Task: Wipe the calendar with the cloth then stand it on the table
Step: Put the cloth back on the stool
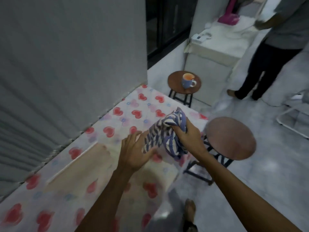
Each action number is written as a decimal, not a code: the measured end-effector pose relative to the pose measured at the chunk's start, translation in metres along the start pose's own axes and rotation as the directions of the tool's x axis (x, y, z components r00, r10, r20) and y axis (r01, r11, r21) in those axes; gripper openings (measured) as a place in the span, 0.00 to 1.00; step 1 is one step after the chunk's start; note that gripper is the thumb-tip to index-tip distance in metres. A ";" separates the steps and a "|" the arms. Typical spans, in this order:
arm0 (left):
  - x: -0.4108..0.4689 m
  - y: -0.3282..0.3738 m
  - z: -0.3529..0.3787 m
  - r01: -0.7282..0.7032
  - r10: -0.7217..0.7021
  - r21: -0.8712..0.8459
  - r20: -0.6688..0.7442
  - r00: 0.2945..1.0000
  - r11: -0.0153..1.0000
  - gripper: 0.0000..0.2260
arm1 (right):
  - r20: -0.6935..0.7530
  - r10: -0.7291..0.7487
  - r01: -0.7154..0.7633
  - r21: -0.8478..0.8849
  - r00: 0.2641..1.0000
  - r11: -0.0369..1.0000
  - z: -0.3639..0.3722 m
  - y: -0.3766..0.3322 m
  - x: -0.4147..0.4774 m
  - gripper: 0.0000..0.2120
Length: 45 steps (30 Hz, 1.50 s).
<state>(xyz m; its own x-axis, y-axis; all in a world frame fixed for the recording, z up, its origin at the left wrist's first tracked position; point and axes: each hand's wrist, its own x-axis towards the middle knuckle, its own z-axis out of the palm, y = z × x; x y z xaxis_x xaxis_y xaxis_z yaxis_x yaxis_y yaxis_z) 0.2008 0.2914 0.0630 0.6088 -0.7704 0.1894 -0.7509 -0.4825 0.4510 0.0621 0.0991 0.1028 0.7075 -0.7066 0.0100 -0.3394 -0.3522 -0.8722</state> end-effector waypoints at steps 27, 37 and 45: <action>0.188 0.253 0.293 -0.080 0.033 0.074 0.492 0.870 0.994 0.38 | 0.190 0.472 -0.154 -0.787 0.861 0.598 -0.195 0.336 0.131 0.38; 0.179 0.234 0.287 -0.039 -0.021 0.126 0.440 0.898 0.991 0.38 | 0.122 0.444 -0.176 -0.801 0.888 0.572 -0.188 0.321 0.134 0.40; 0.136 0.159 0.211 0.184 -0.209 0.133 0.209 0.955 0.974 0.33 | 0.205 0.257 -0.029 -0.726 0.944 0.687 -0.103 0.199 0.129 0.32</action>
<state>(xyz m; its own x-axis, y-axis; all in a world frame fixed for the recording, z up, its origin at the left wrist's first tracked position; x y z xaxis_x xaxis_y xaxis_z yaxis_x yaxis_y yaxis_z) 0.1102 0.0218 -0.0238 0.6852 -0.7221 -0.0953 -0.6533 -0.6672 0.3579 0.0218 -0.1253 -0.0193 0.7082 -0.6318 -0.3151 -0.7038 -0.6672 -0.2439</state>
